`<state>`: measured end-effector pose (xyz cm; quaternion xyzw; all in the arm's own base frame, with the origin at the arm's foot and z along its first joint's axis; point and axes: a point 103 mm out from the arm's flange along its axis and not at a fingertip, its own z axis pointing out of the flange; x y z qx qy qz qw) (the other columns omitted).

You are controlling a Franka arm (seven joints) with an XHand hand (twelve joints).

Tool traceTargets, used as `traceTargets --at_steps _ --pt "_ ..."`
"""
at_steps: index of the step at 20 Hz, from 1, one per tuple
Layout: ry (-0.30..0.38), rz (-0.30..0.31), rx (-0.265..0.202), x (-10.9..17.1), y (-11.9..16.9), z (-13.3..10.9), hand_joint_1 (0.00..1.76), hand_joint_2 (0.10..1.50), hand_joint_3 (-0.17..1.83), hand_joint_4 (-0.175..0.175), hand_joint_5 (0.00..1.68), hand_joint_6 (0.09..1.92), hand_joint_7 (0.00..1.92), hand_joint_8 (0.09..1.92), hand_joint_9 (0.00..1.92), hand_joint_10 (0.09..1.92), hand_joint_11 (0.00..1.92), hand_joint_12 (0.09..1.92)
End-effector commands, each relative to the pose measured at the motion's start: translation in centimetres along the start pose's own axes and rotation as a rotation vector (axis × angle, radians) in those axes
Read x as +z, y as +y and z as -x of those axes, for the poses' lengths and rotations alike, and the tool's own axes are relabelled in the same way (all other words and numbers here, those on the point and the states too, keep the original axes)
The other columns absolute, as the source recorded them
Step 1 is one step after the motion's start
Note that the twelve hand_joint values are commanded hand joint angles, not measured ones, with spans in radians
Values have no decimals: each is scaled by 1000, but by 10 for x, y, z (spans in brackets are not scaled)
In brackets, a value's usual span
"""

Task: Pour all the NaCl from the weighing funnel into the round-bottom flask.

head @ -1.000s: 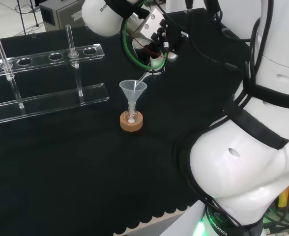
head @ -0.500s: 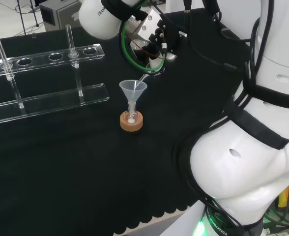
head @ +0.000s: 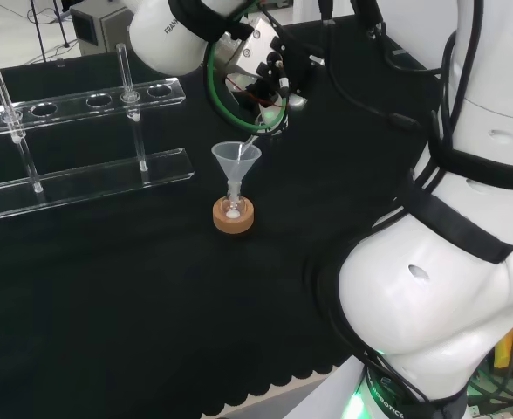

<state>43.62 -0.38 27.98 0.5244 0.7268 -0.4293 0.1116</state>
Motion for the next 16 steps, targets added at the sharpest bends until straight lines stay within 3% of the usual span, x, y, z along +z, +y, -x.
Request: traceTargets --at_steps 1,16 --pt "-19 -11 7 -3 -1 0 1095 654 773 175 1141 955 528 674 864 475 608 1198" --pt "-75 -31 17 -8 -5 -3 1094 657 770 175 1139 957 525 674 856 475 607 1197"
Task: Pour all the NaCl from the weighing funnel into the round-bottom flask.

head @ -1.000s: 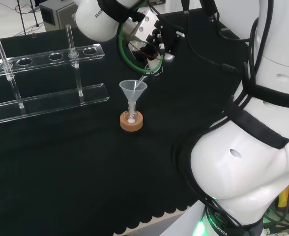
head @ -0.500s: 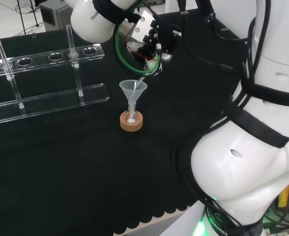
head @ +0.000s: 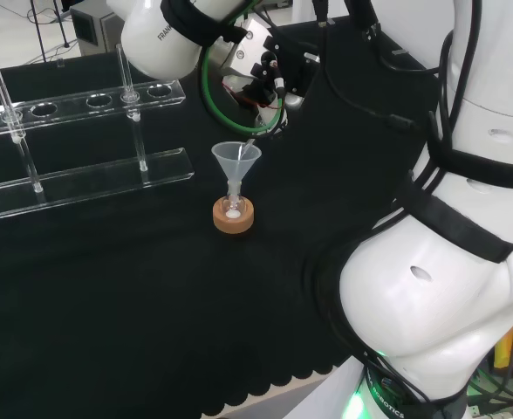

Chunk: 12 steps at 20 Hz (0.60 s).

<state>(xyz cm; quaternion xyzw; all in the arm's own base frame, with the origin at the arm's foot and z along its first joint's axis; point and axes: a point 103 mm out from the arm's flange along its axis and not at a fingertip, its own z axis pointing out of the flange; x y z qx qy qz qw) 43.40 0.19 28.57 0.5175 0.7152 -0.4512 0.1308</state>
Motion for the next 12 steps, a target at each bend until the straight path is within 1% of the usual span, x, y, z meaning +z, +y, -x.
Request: traceTargets --at_steps 1,12 --pt "-22 -14 3 -2 -1 -2 1094 657 770 175 1139 957 525 674 856 476 607 1197" --pt "-62 -19 8 -10 -2 -4 1093 658 768 175 1138 958 516 672 847 476 602 1195"
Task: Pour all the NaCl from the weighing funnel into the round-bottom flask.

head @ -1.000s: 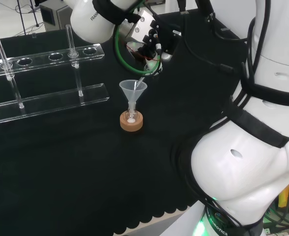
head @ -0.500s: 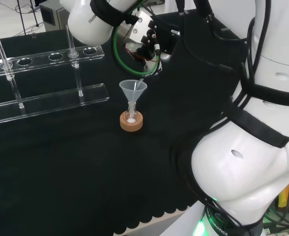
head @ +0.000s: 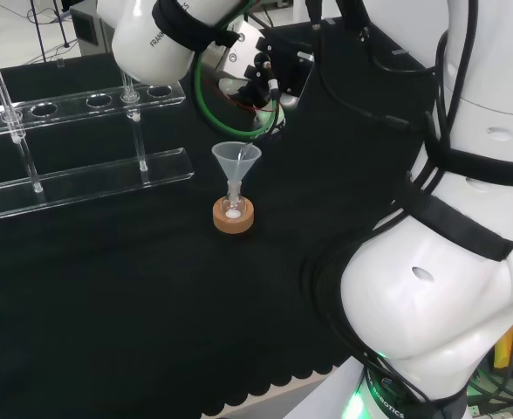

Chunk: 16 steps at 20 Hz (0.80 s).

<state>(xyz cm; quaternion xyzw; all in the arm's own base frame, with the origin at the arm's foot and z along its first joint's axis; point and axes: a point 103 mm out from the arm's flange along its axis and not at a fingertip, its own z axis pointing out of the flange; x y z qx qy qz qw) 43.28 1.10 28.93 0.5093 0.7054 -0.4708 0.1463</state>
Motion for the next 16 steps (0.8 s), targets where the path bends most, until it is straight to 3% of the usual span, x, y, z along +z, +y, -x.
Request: traceTargets --at_steps 1,16 --pt "-13 -3 1 -2 0 -1 1093 658 768 175 1138 958 516 672 847 476 602 1195" --pt "-56 -20 15 -8 0 -3 1093 660 765 175 1137 958 504 669 837 478 596 1195"
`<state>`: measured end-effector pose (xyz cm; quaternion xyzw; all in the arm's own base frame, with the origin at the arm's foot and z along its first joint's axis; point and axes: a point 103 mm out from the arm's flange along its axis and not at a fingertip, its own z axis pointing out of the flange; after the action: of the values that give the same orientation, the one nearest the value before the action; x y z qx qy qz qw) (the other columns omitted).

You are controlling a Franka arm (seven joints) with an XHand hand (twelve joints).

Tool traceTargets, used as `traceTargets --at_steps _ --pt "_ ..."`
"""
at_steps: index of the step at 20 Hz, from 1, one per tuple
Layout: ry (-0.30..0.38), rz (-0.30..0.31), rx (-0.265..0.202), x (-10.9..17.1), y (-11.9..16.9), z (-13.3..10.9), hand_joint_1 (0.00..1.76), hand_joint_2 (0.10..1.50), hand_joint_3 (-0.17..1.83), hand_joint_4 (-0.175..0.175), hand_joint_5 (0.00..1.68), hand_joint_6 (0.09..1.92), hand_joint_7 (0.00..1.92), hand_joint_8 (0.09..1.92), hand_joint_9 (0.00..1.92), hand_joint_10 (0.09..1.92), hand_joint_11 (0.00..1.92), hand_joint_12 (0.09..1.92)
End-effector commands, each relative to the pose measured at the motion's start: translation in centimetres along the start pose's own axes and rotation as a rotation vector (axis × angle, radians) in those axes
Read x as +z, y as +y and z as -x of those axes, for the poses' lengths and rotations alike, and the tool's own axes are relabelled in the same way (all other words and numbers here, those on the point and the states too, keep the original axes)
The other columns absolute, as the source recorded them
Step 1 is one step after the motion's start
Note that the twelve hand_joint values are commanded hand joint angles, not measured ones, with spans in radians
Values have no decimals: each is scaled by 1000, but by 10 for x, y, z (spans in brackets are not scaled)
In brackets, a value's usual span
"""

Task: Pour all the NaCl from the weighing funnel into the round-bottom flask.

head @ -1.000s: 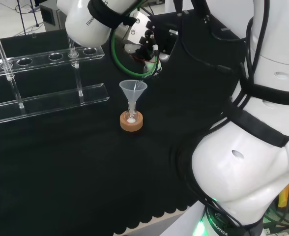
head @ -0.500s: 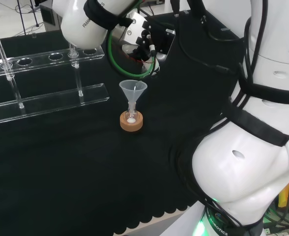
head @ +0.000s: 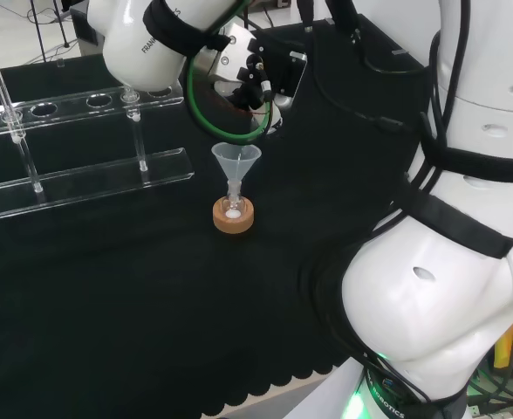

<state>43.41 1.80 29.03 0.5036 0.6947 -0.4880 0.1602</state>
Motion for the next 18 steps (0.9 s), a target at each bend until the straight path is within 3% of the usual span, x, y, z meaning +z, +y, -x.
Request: traceTargets --at_steps 1,18 --pt "-12 -4 6 -2 -1 -1 1093 660 765 175 1137 958 504 669 836 478 595 1194" --pt "-29 -20 23 -7 -4 0 1092 660 764 175 1138 956 490 666 827 482 585 1197"
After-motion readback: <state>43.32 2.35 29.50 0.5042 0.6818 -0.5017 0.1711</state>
